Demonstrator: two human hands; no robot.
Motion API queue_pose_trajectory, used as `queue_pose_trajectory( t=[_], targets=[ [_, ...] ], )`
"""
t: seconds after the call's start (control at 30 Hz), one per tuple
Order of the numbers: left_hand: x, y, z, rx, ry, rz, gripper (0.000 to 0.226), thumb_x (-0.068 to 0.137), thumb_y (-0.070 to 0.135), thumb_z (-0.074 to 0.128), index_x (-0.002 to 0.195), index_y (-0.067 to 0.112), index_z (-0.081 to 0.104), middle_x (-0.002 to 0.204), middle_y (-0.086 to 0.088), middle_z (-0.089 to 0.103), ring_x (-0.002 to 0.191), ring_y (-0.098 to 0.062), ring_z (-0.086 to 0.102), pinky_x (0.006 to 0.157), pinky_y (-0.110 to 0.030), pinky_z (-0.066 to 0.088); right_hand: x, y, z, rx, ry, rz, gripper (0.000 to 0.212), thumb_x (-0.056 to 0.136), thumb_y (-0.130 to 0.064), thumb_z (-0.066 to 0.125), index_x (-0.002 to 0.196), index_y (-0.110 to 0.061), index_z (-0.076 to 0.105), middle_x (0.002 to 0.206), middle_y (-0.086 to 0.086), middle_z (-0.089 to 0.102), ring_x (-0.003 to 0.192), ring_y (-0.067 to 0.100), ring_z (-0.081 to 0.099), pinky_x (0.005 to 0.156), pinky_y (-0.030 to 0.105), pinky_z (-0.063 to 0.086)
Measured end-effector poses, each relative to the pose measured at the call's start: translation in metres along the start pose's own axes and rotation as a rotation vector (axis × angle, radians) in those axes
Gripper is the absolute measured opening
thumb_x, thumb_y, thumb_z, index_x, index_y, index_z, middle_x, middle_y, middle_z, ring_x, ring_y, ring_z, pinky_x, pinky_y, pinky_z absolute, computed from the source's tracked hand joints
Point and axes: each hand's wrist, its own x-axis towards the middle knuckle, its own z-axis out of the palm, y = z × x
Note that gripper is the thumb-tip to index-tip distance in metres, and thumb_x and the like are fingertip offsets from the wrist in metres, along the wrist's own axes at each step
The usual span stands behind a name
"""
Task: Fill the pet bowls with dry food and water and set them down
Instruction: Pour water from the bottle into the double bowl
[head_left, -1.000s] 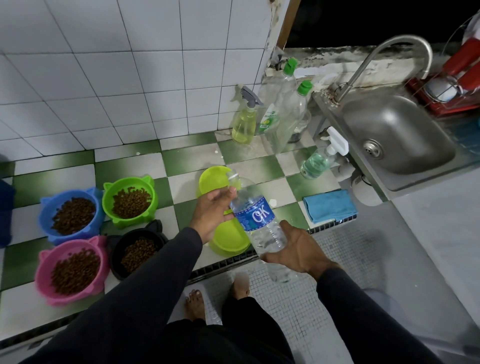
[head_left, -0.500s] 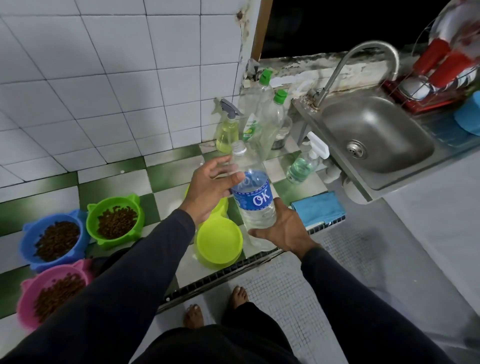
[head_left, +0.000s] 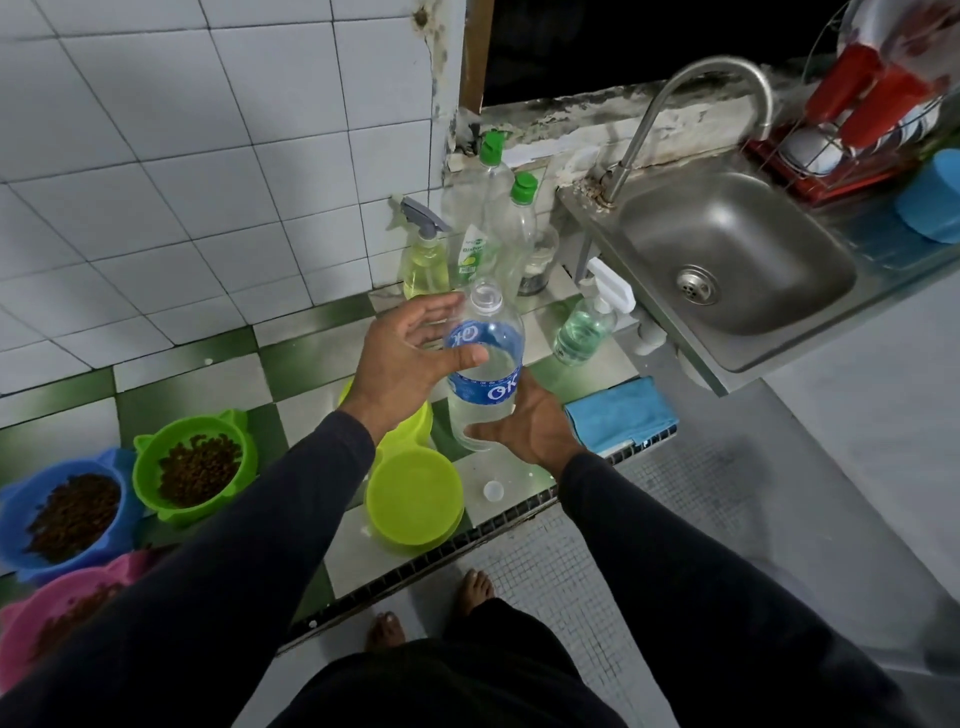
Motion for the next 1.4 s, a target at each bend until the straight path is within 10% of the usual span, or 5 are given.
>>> queue_pose_trajectory(
  t=[0.37, 0.53, 0.73, 0.93, 1.4],
  targets=[
    [-0.005, -0.018, 0.010, 0.066, -0.055, -0.026, 0.075, 0.056, 0.035, 0.098, 0.125, 0.027, 0.070, 0.127, 0.008, 0.072, 0.118, -0.011, 0.067, 0.094, -0.039, 0.061, 0.007, 0.033, 0.013, 0.225, 0.031, 0.186, 0.069, 0.076, 0.023, 0.069, 0.137, 0.001, 0.045, 0.124, 0.016, 0.060, 0.093, 0.009, 0.071, 0.071, 0.028, 0.060],
    [-0.006, -0.022, 0.013, 0.076, -0.072, -0.040, 0.073, 0.055, 0.044, 0.098, 0.122, 0.033, 0.070, 0.125, 0.010, 0.072, 0.120, -0.010, 0.066, 0.095, -0.041, 0.060, 0.010, 0.041, 0.016, 0.064, 0.033, 0.235, 0.087, 0.062, -0.015, 0.096, 0.135, -0.027, 0.050, 0.119, -0.006, 0.068, 0.102, 0.003, 0.066, 0.082, 0.009, 0.049],
    [-0.002, -0.021, 0.010, 0.097, -0.105, -0.030, 0.074, 0.056, 0.048, 0.097, 0.123, 0.032, 0.069, 0.126, 0.010, 0.071, 0.121, -0.012, 0.066, 0.095, -0.043, 0.061, 0.011, 0.044, 0.017, 0.068, 0.040, 0.263, 0.087, 0.062, -0.013, 0.096, 0.134, -0.018, 0.049, 0.126, 0.006, 0.066, 0.115, 0.023, 0.064, 0.097, 0.040, 0.053],
    [-0.003, -0.024, 0.008, 0.099, -0.129, -0.021, 0.072, 0.060, 0.044, 0.096, 0.125, 0.032, 0.067, 0.130, 0.009, 0.069, 0.124, -0.013, 0.064, 0.097, -0.048, 0.059, -0.012, 0.064, 0.030, -0.591, -0.204, 0.467, 0.059, 0.076, -0.041, 0.084, 0.119, -0.013, 0.056, 0.123, 0.011, 0.056, 0.103, 0.023, 0.055, 0.082, 0.030, 0.045],
    [-0.002, -0.027, 0.007, 0.109, -0.166, -0.015, 0.072, 0.061, 0.045, 0.095, 0.126, 0.034, 0.065, 0.130, 0.015, 0.067, 0.124, -0.007, 0.062, 0.100, -0.043, 0.058, -0.047, 0.065, 0.034, -0.521, -0.108, 0.315, 0.034, 0.079, -0.022, 0.075, 0.108, -0.011, 0.061, 0.104, 0.009, 0.055, 0.089, 0.025, 0.054, 0.066, 0.026, 0.040]
  ],
)
